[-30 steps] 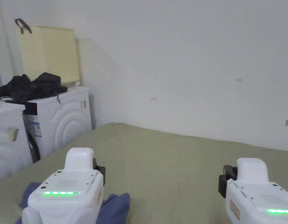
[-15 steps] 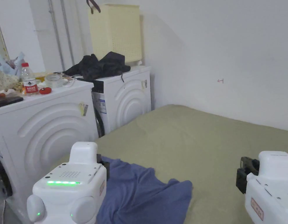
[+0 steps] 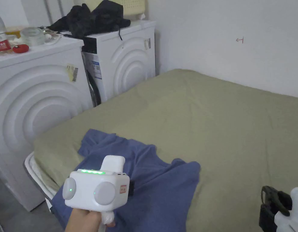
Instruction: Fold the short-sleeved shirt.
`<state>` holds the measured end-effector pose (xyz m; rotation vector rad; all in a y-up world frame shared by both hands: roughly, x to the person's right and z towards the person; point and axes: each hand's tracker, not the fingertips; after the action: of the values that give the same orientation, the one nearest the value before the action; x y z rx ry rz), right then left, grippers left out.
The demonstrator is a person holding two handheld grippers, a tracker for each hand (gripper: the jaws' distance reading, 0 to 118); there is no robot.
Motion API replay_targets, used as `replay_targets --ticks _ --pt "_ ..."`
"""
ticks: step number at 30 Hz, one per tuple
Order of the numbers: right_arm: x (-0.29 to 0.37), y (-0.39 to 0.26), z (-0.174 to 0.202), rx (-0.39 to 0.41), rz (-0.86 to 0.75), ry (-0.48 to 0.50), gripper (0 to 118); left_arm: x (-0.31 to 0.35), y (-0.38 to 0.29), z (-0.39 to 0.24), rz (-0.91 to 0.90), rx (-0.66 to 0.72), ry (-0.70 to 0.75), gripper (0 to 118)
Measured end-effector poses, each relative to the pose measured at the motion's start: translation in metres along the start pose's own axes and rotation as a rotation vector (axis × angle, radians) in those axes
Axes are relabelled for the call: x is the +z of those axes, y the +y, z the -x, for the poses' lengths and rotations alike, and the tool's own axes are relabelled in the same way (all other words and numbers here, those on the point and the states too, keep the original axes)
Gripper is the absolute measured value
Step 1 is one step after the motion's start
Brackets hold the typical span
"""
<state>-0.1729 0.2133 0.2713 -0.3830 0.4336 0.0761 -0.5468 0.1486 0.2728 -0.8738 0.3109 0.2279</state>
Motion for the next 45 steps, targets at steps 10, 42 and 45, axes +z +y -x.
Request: replay_targets --ticks 10,42,45 --pt "-0.021 -0.039 -0.026 -0.07 0.129 -0.034 0 -0.094 -0.006 -0.03 0.217 -0.109 0.019 118" --pt "0.233 -0.07 -0.216 -0.249 0.011 -0.477 0 0.143 0.016 -0.486 -0.131 -0.575 -0.617 5" --pt "0.234 -0.079 -0.226 -0.264 0.03 -0.508 0 0.115 -0.015 -0.536 -0.021 -0.571 -0.702 5"
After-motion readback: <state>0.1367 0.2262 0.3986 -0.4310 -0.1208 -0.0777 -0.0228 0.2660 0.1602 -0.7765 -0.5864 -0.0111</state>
